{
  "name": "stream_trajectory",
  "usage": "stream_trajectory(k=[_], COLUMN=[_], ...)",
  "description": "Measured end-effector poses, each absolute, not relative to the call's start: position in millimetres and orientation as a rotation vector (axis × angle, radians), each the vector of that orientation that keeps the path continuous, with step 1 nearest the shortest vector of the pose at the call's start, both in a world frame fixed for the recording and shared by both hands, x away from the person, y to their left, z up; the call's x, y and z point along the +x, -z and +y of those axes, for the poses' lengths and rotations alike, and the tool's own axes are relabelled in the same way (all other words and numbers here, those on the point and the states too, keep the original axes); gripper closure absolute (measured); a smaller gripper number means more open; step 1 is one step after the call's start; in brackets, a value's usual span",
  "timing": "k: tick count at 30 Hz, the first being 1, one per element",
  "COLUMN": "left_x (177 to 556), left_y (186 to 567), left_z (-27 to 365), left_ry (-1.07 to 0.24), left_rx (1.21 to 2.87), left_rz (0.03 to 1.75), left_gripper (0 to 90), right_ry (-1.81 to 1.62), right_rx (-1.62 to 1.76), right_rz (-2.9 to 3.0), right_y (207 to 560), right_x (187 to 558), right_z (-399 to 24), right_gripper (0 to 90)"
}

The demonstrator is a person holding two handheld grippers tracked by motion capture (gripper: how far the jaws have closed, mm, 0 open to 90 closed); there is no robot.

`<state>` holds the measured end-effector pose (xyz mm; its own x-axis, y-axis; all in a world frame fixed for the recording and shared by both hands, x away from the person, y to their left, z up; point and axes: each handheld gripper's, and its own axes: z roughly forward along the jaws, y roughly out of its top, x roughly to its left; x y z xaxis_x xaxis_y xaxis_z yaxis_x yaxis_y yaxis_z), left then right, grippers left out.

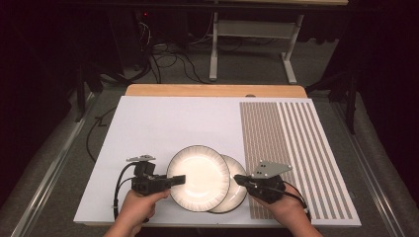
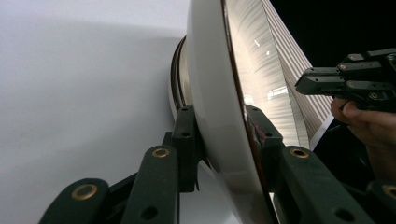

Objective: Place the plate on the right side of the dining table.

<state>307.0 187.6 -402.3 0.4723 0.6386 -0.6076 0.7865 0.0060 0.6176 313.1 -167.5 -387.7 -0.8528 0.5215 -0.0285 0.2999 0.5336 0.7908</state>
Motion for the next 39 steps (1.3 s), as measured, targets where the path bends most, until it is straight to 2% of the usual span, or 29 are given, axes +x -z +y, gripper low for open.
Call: stream_trajectory(k=[12, 25, 34, 36, 39], left_x=[303.6, 304.3, 304.5, 302.9, 301.6], left_y=[393.5, 387.1, 382.6, 380.9, 379.6], left_z=[193.1, 202.5, 213.4, 214.9, 215.0], left_ry=[0.114, -0.028, -0.176, -0.221, -0.256], left_rx=[1.637, 1.601, 1.577, 1.577, 1.579], left_rz=[1.18, 1.142, 1.124, 1.107, 1.092], left_gripper=[75.8, 77.3, 77.3, 77.3, 77.3], right_ry=[-1.248, -1.271, -1.29, -1.297, -1.303], right_rx=[0.742, 0.794, 0.853, 0.87, 0.891], right_rz=[2.458, 2.407, 2.349, 2.326, 2.311], right_y=[382.1, 376.2, 371.3, 369.9, 368.5], right_x=[315.2, 316.3, 316.2, 316.5, 315.7], right_z=[-183.4, -199.9, -215.8, -222.4, -225.9], right_gripper=[86.3, 82.0, 72.9, 67.7, 64.5])
